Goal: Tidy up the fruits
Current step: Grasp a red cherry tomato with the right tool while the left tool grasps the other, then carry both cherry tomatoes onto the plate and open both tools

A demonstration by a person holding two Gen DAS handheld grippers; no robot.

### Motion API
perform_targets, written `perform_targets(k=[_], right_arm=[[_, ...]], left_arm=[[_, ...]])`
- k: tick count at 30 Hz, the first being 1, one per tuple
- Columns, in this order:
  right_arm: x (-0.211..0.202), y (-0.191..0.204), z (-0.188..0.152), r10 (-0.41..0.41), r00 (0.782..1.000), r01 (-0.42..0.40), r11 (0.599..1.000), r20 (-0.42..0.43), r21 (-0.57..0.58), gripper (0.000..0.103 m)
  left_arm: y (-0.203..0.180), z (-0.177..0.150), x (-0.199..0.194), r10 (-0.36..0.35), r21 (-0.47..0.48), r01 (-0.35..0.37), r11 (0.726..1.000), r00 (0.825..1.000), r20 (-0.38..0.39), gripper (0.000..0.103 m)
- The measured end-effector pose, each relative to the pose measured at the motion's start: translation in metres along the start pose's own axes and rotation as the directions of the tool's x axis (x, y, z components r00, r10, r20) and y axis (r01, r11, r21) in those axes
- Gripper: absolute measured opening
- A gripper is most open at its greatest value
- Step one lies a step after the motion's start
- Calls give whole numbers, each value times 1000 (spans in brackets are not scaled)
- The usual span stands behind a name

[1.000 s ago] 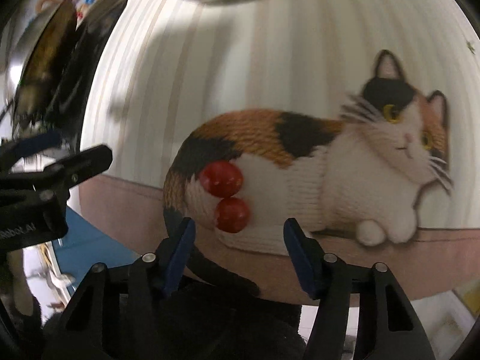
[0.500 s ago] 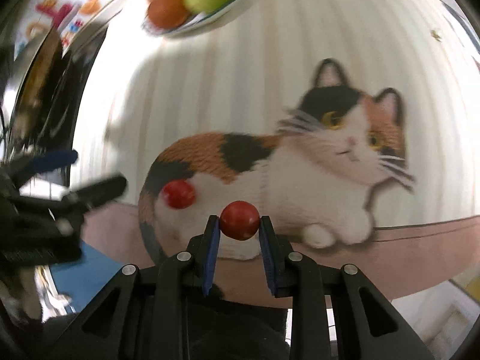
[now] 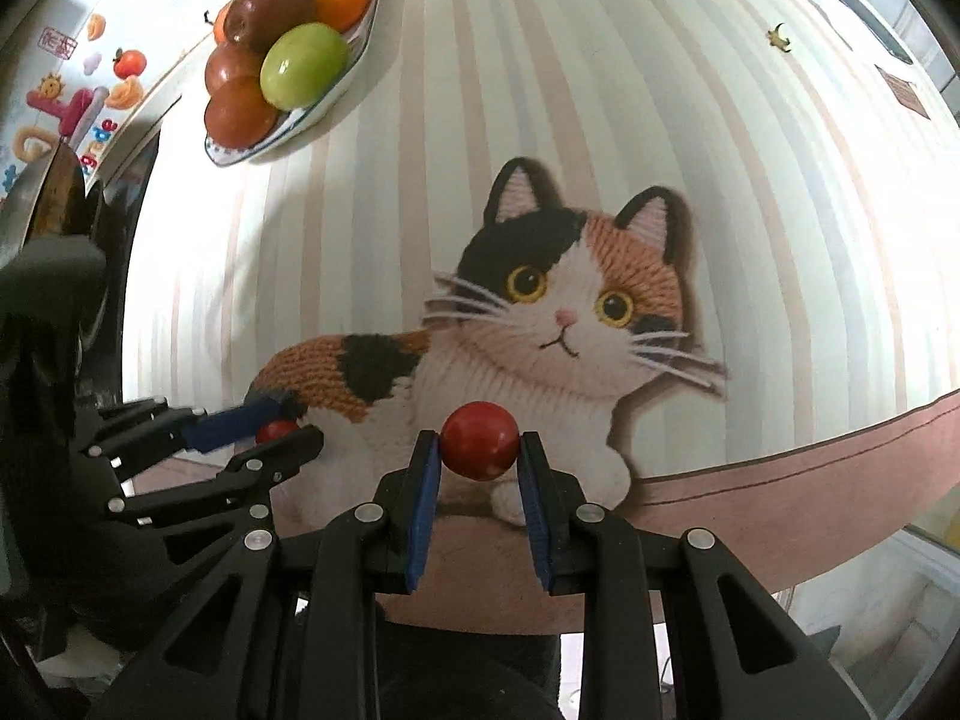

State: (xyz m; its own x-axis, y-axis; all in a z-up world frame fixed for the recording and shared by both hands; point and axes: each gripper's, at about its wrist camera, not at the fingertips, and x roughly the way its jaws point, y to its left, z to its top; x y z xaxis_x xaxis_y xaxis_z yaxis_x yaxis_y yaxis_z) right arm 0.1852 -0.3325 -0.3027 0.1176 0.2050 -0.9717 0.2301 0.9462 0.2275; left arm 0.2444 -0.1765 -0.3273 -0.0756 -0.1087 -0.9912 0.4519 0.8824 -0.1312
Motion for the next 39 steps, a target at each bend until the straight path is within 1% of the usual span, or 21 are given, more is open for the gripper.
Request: perform_targets(k=[3, 5, 7, 9, 10, 13, 14, 17, 19, 21, 23, 25, 29, 30, 32, 33, 35, 37, 39], right_arm=[[-4, 1, 6, 11, 1000, -11, 1000, 12, 6, 28], [-7, 1, 9, 20, 1000, -21, 1000, 20, 6, 28], [-10, 0, 12, 32, 999, -32, 999, 27, 8, 28], [-13, 2, 15, 53, 998, -54, 999, 36, 10, 28], [-10, 7, 20, 65, 997, -65, 998, 41, 10, 28], [-12, 17, 34, 118, 991, -118, 993, 63, 1, 28], [-13, 21, 39, 135, 988, -135, 991, 74, -8, 28], [-14, 41, 63, 176, 978, -172, 984, 113, -43, 28], [-14, 53, 79, 205, 969, -197, 978, 141, -67, 28], [-11, 67, 99, 232, 958, -217, 971, 166, -104, 28], [-8, 78, 115, 248, 952, -226, 965, 178, -136, 28], [3, 91, 130, 252, 953, -226, 961, 168, -158, 28], [17, 103, 142, 231, 960, -203, 964, 158, -175, 28], [20, 105, 145, 226, 961, -199, 965, 157, -172, 28], [24, 105, 147, 224, 962, -199, 967, 156, -159, 28], [27, 105, 149, 225, 962, -202, 967, 156, -154, 28], [30, 107, 151, 220, 963, -197, 968, 156, -153, 28], [32, 109, 152, 216, 964, -191, 969, 157, -156, 28], [32, 109, 151, 213, 964, -189, 970, 159, -155, 29]], left_arm=[[17, 2, -9, -14, -59, 15, 998, 1000, 22, 25], [32, 4, -19, -34, -111, 39, 993, 999, 43, 25], [48, 6, -31, -38, -154, 49, 987, 997, 70, 25], [61, 6, -42, -41, -184, 58, 981, 995, 92, 25], [59, 6, -46, -40, -197, 60, 979, 994, 103, 25], [80, 16, -66, -54, -247, 93, 965, 985, 162, 25], [86, 25, -73, -62, -267, 110, 958, 981, 181, 25], [107, 48, -85, -102, -334, 178, 926, 967, 234, 25], [121, 70, -90, -137, -383, 238, 893, 953, 271, 25], [134, 86, -89, -167, -415, 286, 864, 940, 298, 25], [147, 97, -87, -178, -444, 310, 841, 932, 314, 25], [159, 103, -83, -185, -472, 327, 819, 929, 321, 25], [192, 107, -81, -203, -530, 359, 768, 922, 331, 25], [191, 102, -79, -202, -538, 362, 761, 921, 334, 25], [202, 107, -78, -203, -562, 374, 738, 917, 343, 25], [196, 108, -73, -204, -569, 378, 730, 916, 347, 25], [203, 113, -71, -205, -580, 387, 716, 912, 356, 25], [207, 119, -69, -205, -583, 393, 712, 909, 363, 25], [209, 125, -68, -200, -582, 388, 714, 911, 361, 26]])
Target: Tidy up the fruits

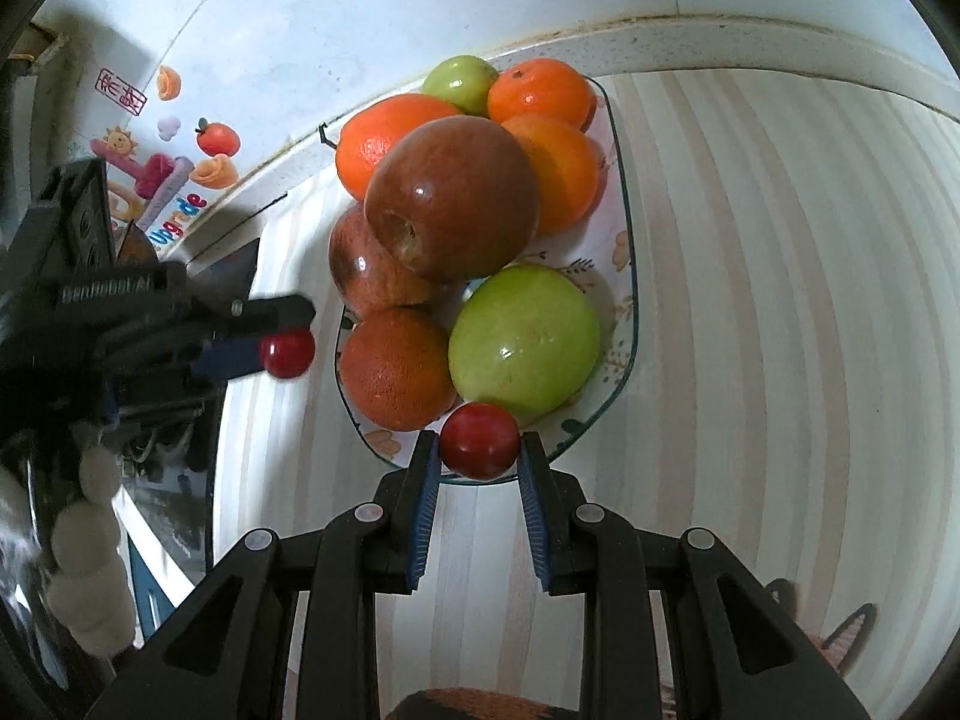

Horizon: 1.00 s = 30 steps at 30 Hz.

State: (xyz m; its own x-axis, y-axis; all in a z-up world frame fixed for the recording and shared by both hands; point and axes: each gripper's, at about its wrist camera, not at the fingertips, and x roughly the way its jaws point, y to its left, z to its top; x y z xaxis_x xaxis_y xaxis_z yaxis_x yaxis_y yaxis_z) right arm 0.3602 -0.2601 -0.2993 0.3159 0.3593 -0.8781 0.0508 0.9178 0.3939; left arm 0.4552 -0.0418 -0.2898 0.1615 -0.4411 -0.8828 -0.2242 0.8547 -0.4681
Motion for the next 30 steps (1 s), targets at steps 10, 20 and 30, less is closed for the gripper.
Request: perform_targets(k=[10, 20, 30], right_arm=[[-6, -7, -1, 24, 1000, -24, 998, 3, 63, 60], [-52, -4, -4, -214, 976, 214, 977, 27, 26, 97], [-112, 8, -12, -304, 945, 308, 951, 120, -16, 99]], left_arm=[[0, 4, -2, 66, 18, -66, 998, 998, -17, 46], [-18, -43, -40, 324, 244, -350, 905, 936, 140, 92], [-43, -94, -81, 355, 293, -432, 853, 892, 281, 92]])
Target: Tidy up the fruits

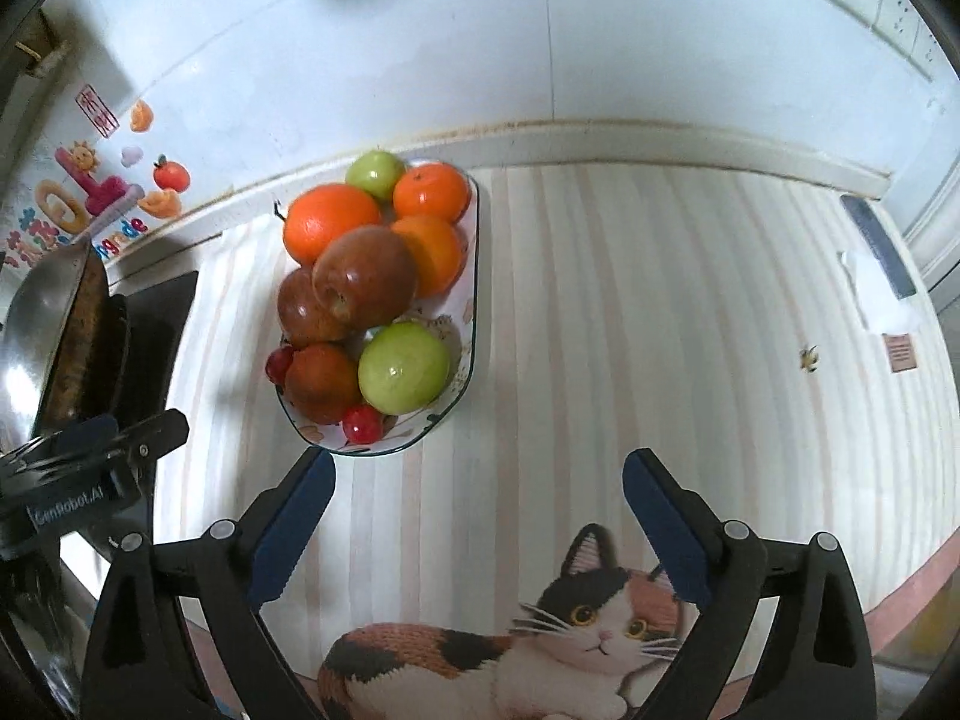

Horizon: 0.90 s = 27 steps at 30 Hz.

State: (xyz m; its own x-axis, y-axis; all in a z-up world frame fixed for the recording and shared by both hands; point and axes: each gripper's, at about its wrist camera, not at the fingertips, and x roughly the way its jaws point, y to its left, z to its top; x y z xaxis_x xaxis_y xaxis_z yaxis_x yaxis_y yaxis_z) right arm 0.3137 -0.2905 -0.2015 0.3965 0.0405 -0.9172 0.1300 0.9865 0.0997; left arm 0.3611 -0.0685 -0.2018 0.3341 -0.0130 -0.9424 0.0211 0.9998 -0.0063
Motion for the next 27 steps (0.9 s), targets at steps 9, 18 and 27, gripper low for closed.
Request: perform_targets(k=[9, 18, 27], right_arm=[[-58, -3, -8, 3, 996, -1, 1000, 84, -21, 99], [-153, 16, -53, 0, 977, 8, 999, 215, -37, 99], [-245, 29, -128, -13, 949, 17, 1000, 314, -11, 99]], left_arm=[[-7, -17, -63, -7, -18, 9, 1000, 993, 119, 92], [-1, -62, -149, -16, 8, 14, 1000, 965, 262, 92], [5, -129, -219, -47, 64, 25, 998, 932, 360, 92]])
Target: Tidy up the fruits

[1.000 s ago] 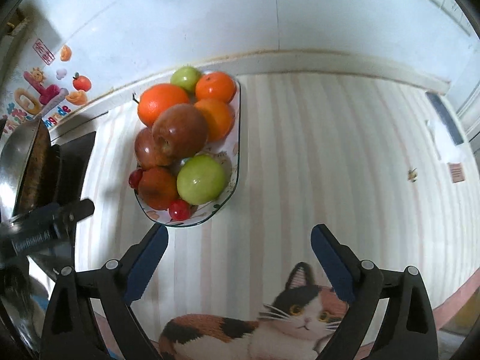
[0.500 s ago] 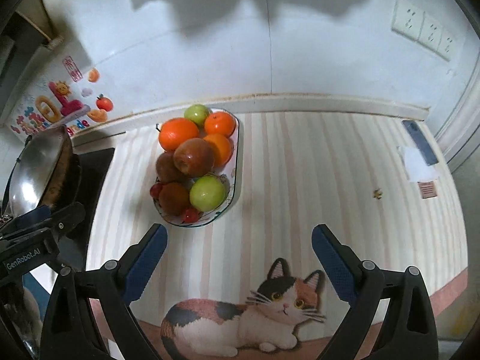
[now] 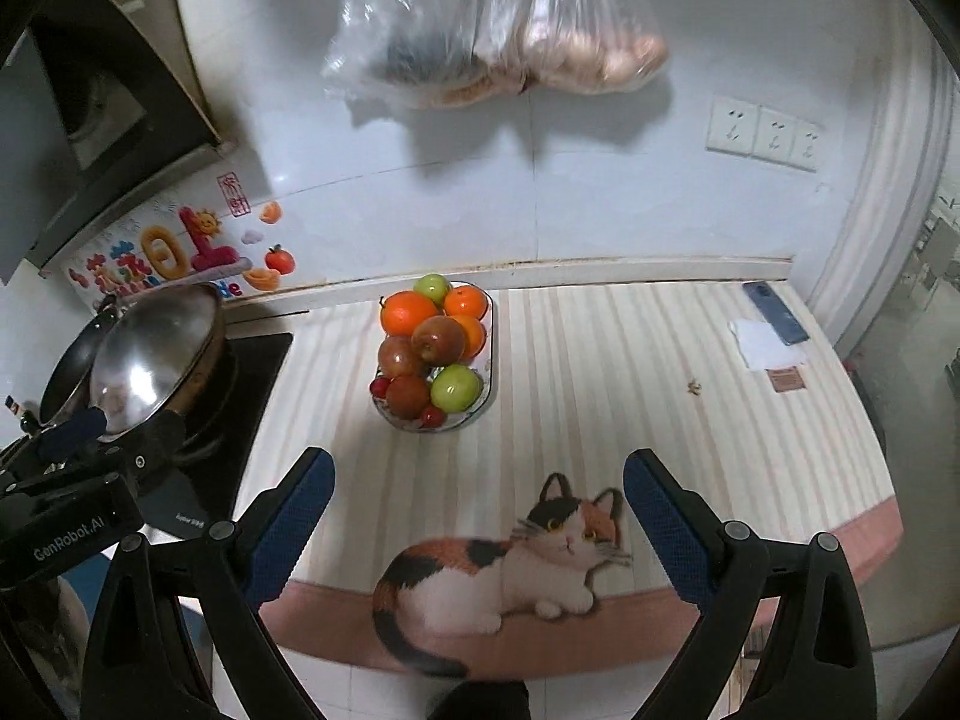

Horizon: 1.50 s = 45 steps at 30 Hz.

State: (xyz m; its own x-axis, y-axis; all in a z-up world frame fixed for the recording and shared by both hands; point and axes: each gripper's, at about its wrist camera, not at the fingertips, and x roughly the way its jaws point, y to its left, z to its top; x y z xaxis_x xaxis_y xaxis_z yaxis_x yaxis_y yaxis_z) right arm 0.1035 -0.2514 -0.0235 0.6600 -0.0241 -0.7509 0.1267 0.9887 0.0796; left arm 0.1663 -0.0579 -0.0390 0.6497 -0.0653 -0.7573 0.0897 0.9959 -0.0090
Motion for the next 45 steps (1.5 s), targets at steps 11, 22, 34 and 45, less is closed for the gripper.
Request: perform_targets(k=[11, 22, 34, 45], right_arm=[[-109, 9, -62, -33, 996, 32, 999, 79, 13, 99], [-154, 14, -89, -8, 994, 8, 1000, 112, 0, 99], [-171, 9, -83, 35, 990, -32, 999, 137, -30, 99], [-168, 6, -79, 61, 990, -57, 998, 130, -32, 99]], left_arm=[[0, -51, -80, -61, 37, 60, 998, 997, 35, 92], [0, -72, -118, -48, 32, 45, 998, 995, 86, 92], [-2, -78, -136, -36, -1, 36, 999, 994, 107, 92], [-1, -75, -135, -4, -22, 6, 1000, 994, 112, 92]])
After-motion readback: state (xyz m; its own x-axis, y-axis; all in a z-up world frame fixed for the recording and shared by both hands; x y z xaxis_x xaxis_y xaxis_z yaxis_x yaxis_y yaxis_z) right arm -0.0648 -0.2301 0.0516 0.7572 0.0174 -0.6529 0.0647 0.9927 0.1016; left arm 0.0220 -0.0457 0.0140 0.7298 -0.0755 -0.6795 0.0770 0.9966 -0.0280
